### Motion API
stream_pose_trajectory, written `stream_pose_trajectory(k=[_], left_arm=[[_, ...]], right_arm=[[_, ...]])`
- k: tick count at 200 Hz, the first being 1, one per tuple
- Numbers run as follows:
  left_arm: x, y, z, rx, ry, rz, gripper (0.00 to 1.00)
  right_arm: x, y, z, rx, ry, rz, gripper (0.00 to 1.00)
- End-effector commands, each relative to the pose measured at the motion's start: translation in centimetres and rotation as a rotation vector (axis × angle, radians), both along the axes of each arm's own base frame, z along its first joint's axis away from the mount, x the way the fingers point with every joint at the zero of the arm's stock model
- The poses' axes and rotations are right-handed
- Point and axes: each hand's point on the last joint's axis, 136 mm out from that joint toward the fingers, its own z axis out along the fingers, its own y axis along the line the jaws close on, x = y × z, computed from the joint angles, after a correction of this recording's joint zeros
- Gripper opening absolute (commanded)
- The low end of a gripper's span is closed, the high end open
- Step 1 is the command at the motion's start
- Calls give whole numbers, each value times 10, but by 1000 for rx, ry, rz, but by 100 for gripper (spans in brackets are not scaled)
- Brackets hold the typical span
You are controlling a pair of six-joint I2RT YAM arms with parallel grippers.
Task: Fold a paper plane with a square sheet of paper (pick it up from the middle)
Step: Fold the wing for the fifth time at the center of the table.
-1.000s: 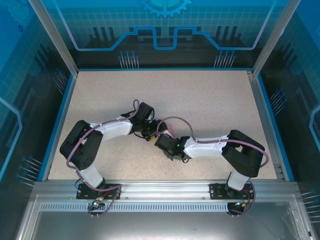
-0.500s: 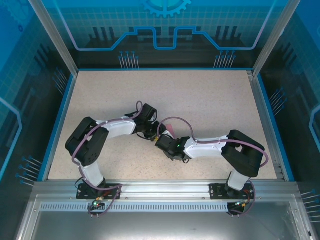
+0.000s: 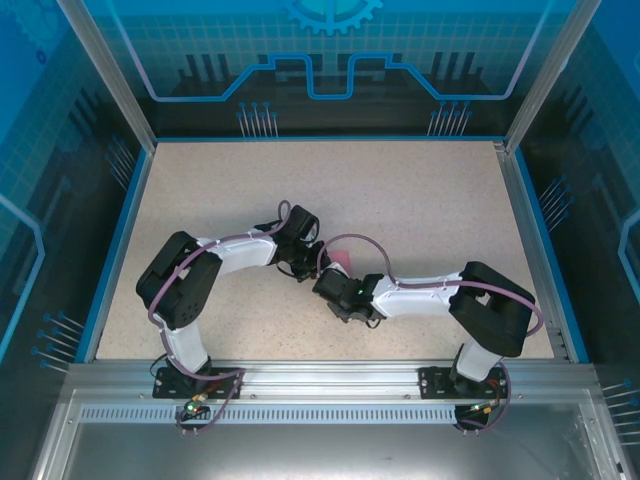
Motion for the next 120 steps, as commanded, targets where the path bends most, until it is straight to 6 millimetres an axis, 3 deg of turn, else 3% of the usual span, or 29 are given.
stream_pose_trajectory(k=[1, 32, 55, 70, 94, 120], left_arm=[[1, -4, 8, -4, -2, -16, 0], [0, -1, 10, 6, -8, -5, 5], [1, 3, 14, 22, -21, 12, 16], [2, 10, 19, 43, -42, 36, 37], [4, 20, 30, 68, -88, 76, 49], [3, 31, 39, 96, -124, 104, 54]], right_arm=[[-6, -5, -5, 31, 52, -39, 13], [-7, -5, -7, 94, 86, -57, 8], [-7, -7, -8, 154, 120, -71, 8], [-7, -5, -5, 215, 143, -66, 8], [-8, 3, 2, 341, 199, -37, 8], [-6, 8, 6, 511, 283, -33, 9]])
